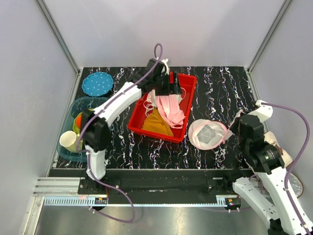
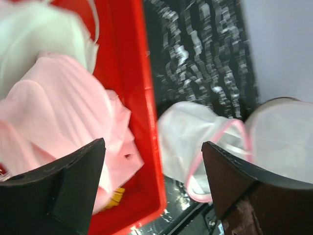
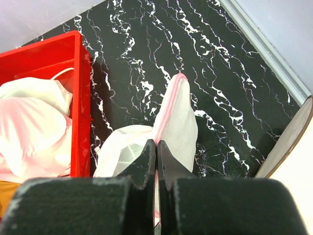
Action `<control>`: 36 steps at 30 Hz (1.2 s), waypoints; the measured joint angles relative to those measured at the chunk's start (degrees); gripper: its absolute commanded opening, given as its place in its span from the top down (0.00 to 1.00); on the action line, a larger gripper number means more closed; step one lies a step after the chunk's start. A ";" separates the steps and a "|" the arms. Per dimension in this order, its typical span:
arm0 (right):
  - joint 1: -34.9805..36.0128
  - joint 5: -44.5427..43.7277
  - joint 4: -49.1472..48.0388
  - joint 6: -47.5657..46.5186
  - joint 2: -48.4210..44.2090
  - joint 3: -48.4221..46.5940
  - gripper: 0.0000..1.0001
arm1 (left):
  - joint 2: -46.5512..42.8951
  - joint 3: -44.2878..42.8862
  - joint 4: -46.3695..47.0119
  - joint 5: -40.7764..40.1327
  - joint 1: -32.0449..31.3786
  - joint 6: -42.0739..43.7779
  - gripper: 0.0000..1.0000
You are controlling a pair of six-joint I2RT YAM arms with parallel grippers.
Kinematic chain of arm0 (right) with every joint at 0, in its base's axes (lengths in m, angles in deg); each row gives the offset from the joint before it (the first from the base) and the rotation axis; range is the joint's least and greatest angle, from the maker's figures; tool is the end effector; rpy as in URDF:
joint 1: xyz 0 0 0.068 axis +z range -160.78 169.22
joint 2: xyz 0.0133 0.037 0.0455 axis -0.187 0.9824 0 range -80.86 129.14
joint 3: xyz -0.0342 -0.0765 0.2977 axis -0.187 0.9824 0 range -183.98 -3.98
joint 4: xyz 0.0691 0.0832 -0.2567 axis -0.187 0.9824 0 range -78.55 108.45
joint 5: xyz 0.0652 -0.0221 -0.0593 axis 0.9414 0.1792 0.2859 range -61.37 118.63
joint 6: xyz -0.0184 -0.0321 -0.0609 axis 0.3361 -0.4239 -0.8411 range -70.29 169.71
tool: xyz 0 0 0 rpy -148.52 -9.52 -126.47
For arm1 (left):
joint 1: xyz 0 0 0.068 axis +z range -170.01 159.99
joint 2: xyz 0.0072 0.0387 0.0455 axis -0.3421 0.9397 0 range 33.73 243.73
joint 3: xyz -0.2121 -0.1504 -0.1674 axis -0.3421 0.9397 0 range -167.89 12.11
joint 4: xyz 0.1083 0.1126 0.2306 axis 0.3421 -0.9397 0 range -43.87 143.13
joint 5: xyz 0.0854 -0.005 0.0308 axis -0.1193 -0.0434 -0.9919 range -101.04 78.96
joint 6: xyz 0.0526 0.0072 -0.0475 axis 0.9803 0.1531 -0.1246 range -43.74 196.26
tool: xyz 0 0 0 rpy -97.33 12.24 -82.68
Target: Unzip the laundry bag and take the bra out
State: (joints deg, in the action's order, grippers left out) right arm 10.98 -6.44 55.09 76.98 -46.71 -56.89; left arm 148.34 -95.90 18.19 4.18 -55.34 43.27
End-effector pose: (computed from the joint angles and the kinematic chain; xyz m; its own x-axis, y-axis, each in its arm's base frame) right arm 0.1155 0.0099 0.3729 -0.2644 0.2982 -0.9172 0.3398 0.9188 0.2008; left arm 0.4084 -0.3085 0.3304 -0.8449 -0.0450 -0.5330 0.3079 0.7738 -0.5535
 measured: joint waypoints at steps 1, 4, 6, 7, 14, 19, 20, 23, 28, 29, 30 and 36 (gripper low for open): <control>0.00 0.00 -0.28 -0.28 0.81 0.00 1.00 | -2.38 0.17 0.31 0.04 0.00 0.07 0.17; 0.00 -0.20 -1.16 -1.57 2.84 -0.46 1.00 | -9.44 0.17 1.75 0.94 0.00 0.24 0.16; 0.00 -0.59 -1.81 -2.95 5.42 -2.29 1.00 | -13.75 -0.04 2.62 1.90 -0.22 1.31 0.16; 0.00 -0.83 -2.25 -3.61 6.78 -3.41 1.00 | -15.15 -0.72 2.45 2.36 -0.33 1.90 0.16; -2.51 -2.36 -11.58 -9.18 19.65 -12.92 0.91 | -19.54 -3.21 -0.26 3.02 -1.55 6.14 0.13; -8.07 -1.66 -15.02 -10.99 29.33 -17.68 0.00 | -23.23 1.29 -2.49 2.54 -1.40 7.58 0.07; -8.68 -1.42 -14.58 -11.41 31.63 -19.50 0.00 | -24.02 2.21 -3.04 2.32 -1.36 7.76 0.06; -9.18 -0.37 -13.20 -11.23 36.09 -23.02 0.00 | -27.30 6.56 -3.69 1.09 -0.96 8.02 0.06; -9.18 3.34 -9.33 -9.44 36.11 -22.99 0.00 | -33.57 13.44 -5.03 -4.74 -0.20 8.70 0.04; -9.18 4.13 -9.03 -9.07 35.60 -22.36 0.00 | -34.93 14.84 -5.31 -6.36 -0.11 8.98 0.05; -9.18 5.55 -8.85 -8.66 34.67 -21.14 0.00 | -36.24 16.26 -5.73 -7.80 0.07 9.25 0.05; -9.18 12.94 -3.41 -5.86 29.64 -14.25 0.00 | -47.15 31.32 -4.31 -16.13 0.63 9.40 0.01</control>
State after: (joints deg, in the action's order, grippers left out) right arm 1.80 6.50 51.68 71.12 -17.07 -71.14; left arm 101.19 -64.58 13.89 -11.95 -54.70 52.67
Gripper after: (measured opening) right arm 0.994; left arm 0.977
